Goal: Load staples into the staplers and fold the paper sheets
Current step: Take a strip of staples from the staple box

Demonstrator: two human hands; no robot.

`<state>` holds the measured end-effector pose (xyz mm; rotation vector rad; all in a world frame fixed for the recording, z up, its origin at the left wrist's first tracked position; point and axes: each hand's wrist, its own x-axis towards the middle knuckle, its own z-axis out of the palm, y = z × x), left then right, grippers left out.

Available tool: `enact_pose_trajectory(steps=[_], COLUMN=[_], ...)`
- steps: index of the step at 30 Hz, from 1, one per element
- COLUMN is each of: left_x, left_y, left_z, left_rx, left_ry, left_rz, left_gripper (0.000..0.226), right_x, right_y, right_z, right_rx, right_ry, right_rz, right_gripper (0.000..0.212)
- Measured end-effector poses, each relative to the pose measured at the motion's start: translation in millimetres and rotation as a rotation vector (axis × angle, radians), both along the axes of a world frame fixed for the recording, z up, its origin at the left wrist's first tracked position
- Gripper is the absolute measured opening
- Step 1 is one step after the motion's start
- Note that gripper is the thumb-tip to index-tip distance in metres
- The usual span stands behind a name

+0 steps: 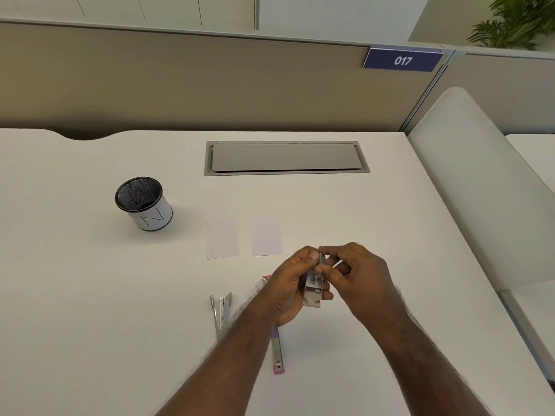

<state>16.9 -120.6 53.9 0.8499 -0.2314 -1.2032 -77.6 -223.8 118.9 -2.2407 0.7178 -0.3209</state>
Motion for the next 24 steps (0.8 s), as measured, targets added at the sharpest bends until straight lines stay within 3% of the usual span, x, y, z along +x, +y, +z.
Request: enact_pose_trajectory(steps=[5,12,24], left_x=[0.2,0.2,3.2], left_y=[2.1,2.7,5.9], left_z=[0.8,1.1,3.2], left_rx=[0.003,0.007,0.011], left_ry=[-0.015,0.002,0.056], left_rz=[-0.017,-0.016,-0.074], left_gripper=[0.018,0.036,0.022], right_x=[-1.6,-3.2,-5.4], right_y=[-3.9,-6.1,-7.6], right_z=[-2.5,-5.1,-1.3], right_rx=[0.002,-0.006,0.026], right_ry=[0.002,-0.004,0.008], right_rz=[0.003,0.019,0.066], right_gripper=[0.026,0.023,0.037])
